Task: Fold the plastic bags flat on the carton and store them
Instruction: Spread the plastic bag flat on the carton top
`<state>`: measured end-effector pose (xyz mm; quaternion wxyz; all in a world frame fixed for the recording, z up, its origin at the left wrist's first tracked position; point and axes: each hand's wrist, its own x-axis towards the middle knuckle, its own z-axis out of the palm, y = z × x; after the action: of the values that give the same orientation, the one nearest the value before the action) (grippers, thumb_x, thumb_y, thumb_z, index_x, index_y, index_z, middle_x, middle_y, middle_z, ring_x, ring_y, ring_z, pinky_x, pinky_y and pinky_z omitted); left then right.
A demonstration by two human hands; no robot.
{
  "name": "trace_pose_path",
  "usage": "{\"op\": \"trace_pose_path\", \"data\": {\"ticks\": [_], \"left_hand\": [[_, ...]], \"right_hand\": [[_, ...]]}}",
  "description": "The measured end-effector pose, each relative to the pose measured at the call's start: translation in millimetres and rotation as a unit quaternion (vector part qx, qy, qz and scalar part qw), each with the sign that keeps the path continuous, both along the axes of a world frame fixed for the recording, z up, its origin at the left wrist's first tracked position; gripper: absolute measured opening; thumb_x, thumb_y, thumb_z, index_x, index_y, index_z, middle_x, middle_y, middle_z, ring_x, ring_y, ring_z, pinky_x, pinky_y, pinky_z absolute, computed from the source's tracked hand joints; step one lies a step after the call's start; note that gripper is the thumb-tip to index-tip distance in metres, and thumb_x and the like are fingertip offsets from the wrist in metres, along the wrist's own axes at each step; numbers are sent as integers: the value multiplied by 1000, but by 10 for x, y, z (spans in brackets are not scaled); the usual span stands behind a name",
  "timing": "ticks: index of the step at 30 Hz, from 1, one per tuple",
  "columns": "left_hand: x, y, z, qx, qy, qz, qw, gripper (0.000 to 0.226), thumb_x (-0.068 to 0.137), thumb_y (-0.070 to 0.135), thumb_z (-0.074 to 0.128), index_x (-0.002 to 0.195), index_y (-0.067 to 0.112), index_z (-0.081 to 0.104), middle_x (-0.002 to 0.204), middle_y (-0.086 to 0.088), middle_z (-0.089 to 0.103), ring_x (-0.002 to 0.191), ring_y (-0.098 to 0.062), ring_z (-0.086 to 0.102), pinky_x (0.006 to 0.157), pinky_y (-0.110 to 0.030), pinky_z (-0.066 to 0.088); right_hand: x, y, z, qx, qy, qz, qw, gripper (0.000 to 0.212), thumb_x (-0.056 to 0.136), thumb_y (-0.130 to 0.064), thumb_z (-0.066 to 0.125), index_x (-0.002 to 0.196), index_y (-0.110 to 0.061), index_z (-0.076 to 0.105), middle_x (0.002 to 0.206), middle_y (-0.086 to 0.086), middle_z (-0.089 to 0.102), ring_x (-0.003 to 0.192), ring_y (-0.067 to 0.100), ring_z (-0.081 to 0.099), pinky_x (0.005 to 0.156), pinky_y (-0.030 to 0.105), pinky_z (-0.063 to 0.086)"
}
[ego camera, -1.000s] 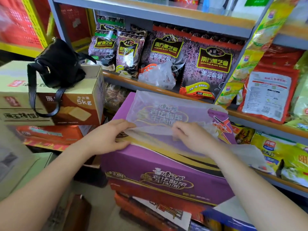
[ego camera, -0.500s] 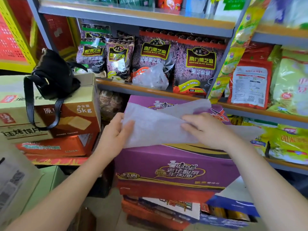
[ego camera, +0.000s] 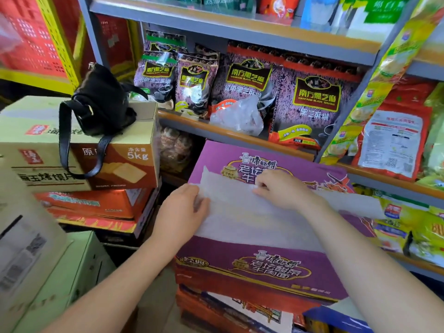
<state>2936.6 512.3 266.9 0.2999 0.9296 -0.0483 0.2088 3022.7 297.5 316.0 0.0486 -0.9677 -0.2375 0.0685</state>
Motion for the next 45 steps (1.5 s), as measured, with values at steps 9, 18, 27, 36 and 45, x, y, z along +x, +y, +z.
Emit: {"op": "trace_pose_path", "data": {"ticks": [9,18,27,36,45], "left_hand": [[638,-419,190,-49,0,-1,999,35,91,12,49,62,13,30,61,-6,41,62,-32,45,58,-36,24],[179,-195,51,-17,15,60,998,20,89,24,55,101,14,43,46,-4,51,42,-24,50,41,-38,37],[-35,-159,14,131,16,9,991,25,73,17,38,84,14,60,46,1,42,44,-22,44,51,-29,39],[-37,-95,78,113,35,32,992,29,66,36,39,62,13,57,65,2,49,64,-23,45,55,-34,42],[166,-387,143,298,56,-82,949,42,78,23,32,94,4,65,107,-17,66,103,-35,62,87,-46,49]], "right_hand": [[270,-166,-110,75,-92,-67,991,13,92,-21,47,85,-14,57,94,7,58,92,30,56,74,38,46],[212,-219,-262,87,-73,-41,993,13,91,-20,43,80,-24,48,83,2,63,85,30,57,58,31,37],[63,-76,-318,38,-128,-77,988,12,91,-28,42,85,-19,43,96,2,62,95,28,56,65,33,36],[-34,-94,-366,58,-152,-45,986,25,91,-36,50,101,-14,55,108,7,55,103,30,48,88,41,38],[108,-87,-179,-12,-71,11,997,23,95,-41,42,96,-18,45,112,4,54,106,27,53,73,36,39]]}}
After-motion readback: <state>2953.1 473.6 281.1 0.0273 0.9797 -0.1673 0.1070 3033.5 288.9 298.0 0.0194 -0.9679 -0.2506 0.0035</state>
